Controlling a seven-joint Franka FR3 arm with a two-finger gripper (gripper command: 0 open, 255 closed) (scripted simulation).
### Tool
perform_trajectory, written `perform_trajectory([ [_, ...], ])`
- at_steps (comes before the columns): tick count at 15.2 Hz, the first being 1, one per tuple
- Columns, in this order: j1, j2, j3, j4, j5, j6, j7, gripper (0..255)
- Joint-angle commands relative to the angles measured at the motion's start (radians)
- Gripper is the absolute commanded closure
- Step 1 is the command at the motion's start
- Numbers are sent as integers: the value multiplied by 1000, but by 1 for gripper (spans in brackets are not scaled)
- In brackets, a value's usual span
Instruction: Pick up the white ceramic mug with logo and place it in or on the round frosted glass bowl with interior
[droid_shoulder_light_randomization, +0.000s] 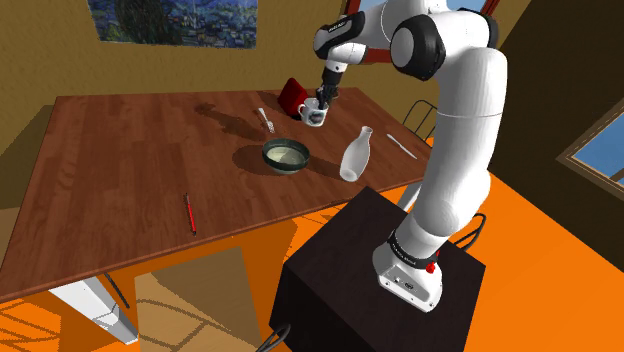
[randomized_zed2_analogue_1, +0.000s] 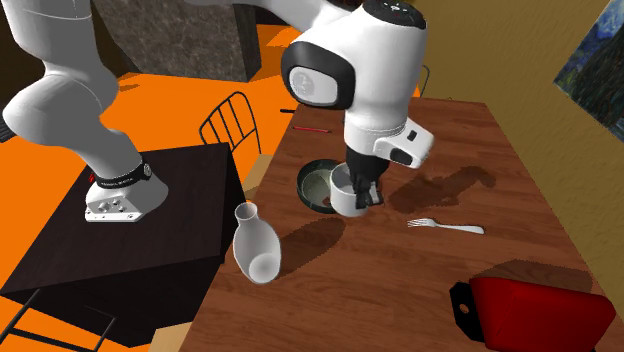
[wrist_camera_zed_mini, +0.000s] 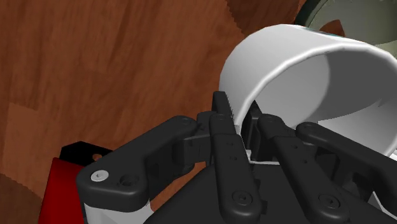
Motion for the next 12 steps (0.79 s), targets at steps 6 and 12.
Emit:
perform_trajectory([
  [6,138,-135,18,-177,-63,69,162,255],
  [12,248,-232,54,-285,-118,104,327,255],
])
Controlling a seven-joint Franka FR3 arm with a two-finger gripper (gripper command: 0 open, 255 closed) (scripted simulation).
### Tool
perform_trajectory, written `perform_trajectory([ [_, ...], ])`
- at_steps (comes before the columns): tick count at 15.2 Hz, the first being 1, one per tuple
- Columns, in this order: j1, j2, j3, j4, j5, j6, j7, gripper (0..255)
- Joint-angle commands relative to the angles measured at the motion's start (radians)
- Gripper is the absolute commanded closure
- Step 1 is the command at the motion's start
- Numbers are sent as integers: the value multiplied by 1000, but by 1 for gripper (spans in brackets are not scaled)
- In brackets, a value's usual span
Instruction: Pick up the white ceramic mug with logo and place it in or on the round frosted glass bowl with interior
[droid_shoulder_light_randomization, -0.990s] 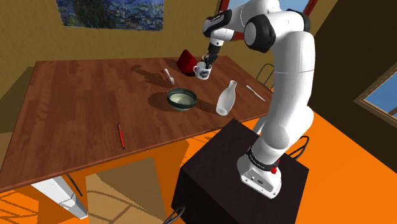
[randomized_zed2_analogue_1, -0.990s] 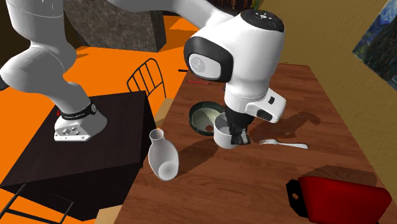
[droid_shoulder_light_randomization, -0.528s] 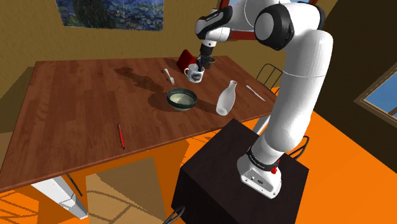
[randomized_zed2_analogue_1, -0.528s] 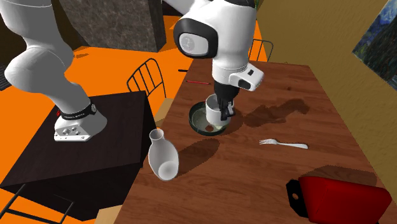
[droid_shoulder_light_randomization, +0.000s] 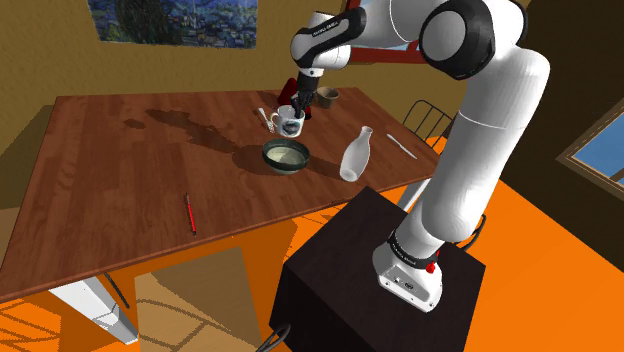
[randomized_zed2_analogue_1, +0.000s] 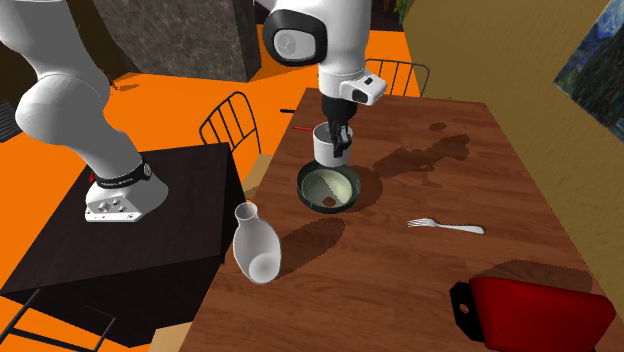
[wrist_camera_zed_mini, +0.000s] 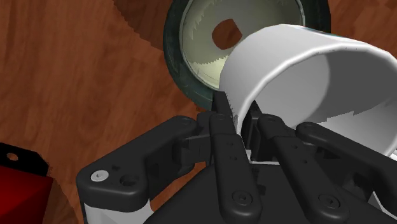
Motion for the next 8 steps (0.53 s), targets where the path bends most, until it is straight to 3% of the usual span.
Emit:
perform_trajectory([
  [1,19,-10,9,-27,-5,21,29,255],
  [8,11,45,19,-58,30,101,3,255],
])
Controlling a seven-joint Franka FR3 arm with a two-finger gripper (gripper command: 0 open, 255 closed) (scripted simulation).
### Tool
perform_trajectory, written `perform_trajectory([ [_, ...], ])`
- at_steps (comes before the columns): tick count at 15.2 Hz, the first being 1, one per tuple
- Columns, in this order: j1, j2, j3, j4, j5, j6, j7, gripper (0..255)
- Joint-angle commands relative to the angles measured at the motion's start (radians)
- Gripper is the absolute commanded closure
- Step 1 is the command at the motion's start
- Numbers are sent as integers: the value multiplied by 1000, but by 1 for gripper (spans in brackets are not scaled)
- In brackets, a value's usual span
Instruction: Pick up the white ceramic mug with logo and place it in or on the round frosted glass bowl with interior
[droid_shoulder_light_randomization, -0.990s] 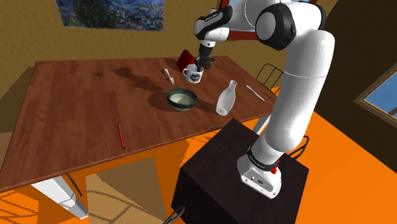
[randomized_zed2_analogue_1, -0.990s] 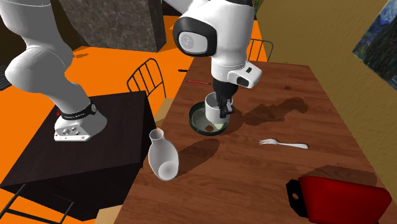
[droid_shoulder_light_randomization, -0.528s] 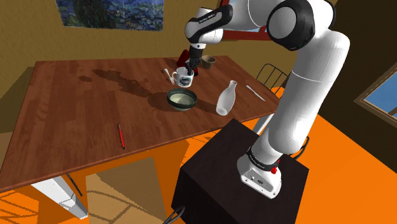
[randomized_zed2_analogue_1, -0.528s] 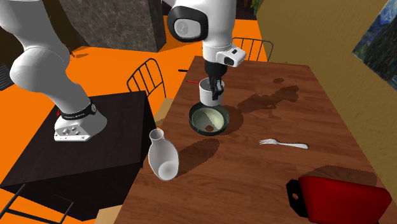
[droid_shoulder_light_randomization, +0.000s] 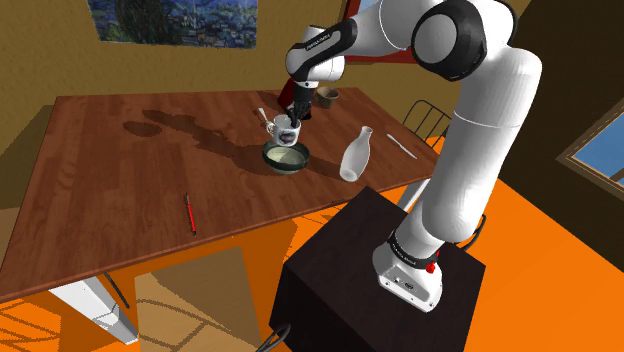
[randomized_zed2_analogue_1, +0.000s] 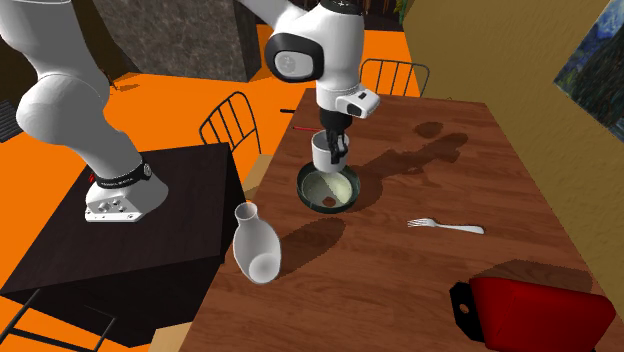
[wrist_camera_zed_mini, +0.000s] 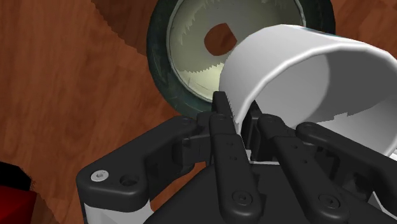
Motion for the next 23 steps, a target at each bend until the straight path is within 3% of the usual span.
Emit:
perform_trajectory([
  [1,-2,15,4,-12,11,27,-8,255],
  [9,-16,88,24,-33,58,114,-44,255],
  [17,-17,92,25,-33,61,117,-45,255],
  [18,-17,92,25,-33,61,117,-45,0],
  [23,-17,92,25,-33,61,117,-45,0],
])
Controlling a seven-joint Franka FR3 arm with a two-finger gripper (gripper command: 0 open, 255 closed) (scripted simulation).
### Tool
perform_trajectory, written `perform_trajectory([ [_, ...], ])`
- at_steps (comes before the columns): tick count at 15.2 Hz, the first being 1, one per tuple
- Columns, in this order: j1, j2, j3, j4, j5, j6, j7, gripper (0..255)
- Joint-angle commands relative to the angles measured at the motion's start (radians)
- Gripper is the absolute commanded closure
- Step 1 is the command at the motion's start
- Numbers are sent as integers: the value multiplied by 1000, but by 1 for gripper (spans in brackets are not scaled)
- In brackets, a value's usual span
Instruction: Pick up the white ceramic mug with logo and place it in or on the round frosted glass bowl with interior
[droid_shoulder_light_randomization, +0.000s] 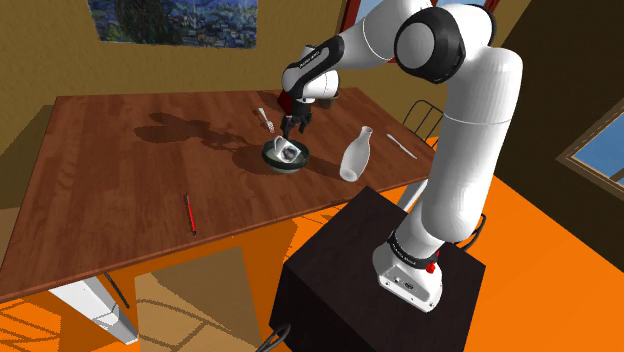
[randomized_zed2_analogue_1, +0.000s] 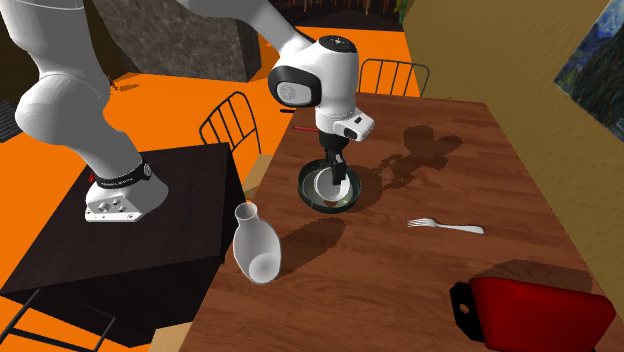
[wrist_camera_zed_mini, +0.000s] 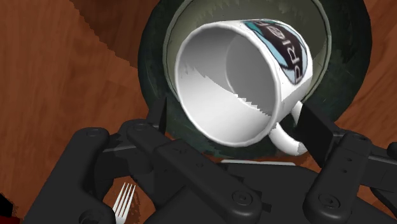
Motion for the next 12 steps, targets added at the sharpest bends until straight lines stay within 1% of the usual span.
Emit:
perform_trajectory([
  [1,5,-25,-8,3,-16,-26,10,0],
  [4,15,-91,-26,17,-57,-101,38,0],
  [12,15,-91,-26,17,-57,-101,38,0],
])
